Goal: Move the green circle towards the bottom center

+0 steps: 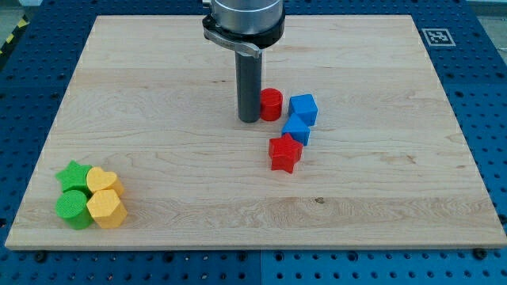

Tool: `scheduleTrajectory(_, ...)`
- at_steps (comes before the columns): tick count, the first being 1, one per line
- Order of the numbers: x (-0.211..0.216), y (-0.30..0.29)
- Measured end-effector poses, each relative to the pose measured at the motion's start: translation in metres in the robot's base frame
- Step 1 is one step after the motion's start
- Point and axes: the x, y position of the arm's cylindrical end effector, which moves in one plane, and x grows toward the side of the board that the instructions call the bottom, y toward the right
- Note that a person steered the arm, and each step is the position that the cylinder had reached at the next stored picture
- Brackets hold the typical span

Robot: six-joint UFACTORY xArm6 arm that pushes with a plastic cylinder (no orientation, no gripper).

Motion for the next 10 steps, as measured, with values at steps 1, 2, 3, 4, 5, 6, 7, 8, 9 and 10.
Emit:
scheduleTrajectory(1, 0.000, -0.054)
scheduleTrajectory(2, 0.002, -0.059)
scheduleTrajectory(3, 0.029, -0.057)
scheduleTrajectory(4, 0.032, -0.057)
scheduleTrajectory(5, 0.032, -0.057)
scheduleTrajectory(6, 0.031, -0.079)
scheduleTrajectory(7, 0.023, -0.084)
scheduleTrajectory(8, 0.014, -0.099)
scheduleTrajectory(9, 0.014, -0.150)
scheduleTrajectory(10, 0.023, -0.205)
